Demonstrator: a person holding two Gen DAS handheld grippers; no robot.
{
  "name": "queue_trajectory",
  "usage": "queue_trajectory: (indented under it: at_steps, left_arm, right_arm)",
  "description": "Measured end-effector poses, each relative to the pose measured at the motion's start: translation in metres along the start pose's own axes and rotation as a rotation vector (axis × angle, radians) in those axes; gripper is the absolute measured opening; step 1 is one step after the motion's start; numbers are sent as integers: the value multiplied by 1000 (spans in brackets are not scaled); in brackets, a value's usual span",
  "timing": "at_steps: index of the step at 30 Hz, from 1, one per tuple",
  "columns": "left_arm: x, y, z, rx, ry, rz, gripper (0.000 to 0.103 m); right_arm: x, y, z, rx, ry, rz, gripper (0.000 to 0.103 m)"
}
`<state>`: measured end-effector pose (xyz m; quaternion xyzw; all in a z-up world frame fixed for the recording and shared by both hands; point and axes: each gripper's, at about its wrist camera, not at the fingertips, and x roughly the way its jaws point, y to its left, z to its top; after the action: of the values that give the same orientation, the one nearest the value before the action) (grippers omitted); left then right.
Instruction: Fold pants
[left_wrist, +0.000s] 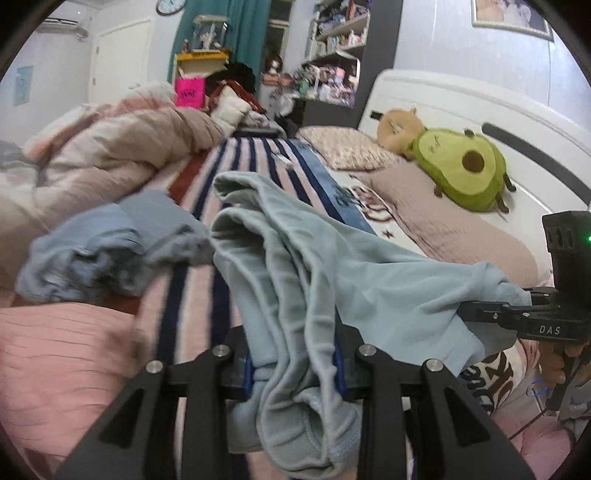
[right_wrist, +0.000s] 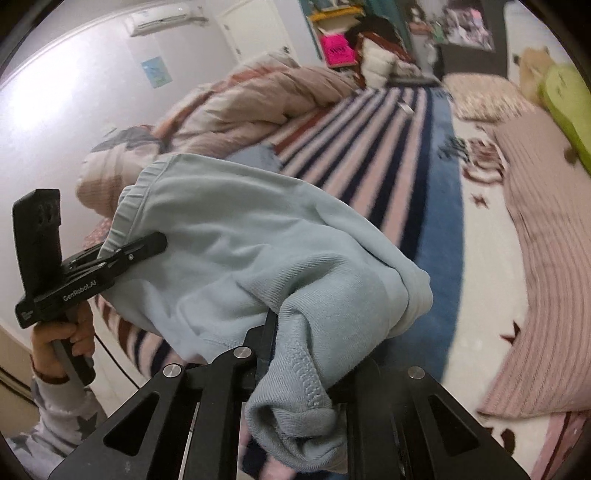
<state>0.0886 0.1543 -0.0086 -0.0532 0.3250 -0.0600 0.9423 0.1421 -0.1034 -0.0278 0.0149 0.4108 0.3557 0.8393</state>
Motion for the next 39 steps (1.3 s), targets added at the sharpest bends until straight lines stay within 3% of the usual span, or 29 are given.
queue_trajectory:
  at_steps: [11,19,25,33,39]
  left_arm:
    - [-92,109,18,-89,-62,172,27]
    - [-128,210,22,-186,-14,287,27]
    - [-133,271,6,-260,47,321,27]
    - [-118,333,-31,-350,147,341,27]
    - [-93,358,-57,-397,199,347,29]
  right_arm:
    - [25,129,40,-166,-31,102,8]
    - [75,218,66,-236,-16,199,8]
    - [111,266,69,-258,17,252,8]
    - [148,298,58,-262,99,286,8]
    - [173,303,49,-284,122,230,8]
